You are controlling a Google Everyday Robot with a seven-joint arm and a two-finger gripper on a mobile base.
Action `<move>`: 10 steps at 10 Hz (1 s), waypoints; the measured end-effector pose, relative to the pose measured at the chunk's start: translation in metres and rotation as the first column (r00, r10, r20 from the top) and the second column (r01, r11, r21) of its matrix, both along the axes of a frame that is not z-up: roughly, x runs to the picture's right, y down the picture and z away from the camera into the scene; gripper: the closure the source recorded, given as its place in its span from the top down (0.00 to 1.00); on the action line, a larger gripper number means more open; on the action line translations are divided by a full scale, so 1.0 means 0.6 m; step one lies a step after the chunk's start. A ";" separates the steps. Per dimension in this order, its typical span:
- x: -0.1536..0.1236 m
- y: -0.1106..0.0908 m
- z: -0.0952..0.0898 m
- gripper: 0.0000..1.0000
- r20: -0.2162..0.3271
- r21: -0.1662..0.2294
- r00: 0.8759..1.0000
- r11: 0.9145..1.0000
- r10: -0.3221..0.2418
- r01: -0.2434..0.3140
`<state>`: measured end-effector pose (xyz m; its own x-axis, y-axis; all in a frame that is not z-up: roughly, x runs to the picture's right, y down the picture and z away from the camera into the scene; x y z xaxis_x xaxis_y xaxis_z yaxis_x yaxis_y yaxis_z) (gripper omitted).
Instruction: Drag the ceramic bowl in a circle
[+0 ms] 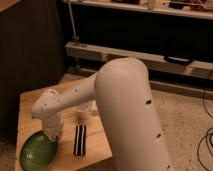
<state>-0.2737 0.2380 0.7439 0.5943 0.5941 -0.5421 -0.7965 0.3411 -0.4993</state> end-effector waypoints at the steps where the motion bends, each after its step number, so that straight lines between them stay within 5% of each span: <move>1: -0.025 -0.016 0.000 0.00 0.004 0.006 1.000 1.000 0.007 -0.007; 4: -0.044 -0.075 0.023 0.00 -0.042 0.020 0.998 0.999 0.048 -0.047; 10: 0.102 -0.158 0.077 0.00 -0.171 0.038 0.967 0.982 0.191 -0.187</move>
<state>-0.2128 0.1434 0.7903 0.3685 0.6993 -0.6125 -0.9210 0.1853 -0.3426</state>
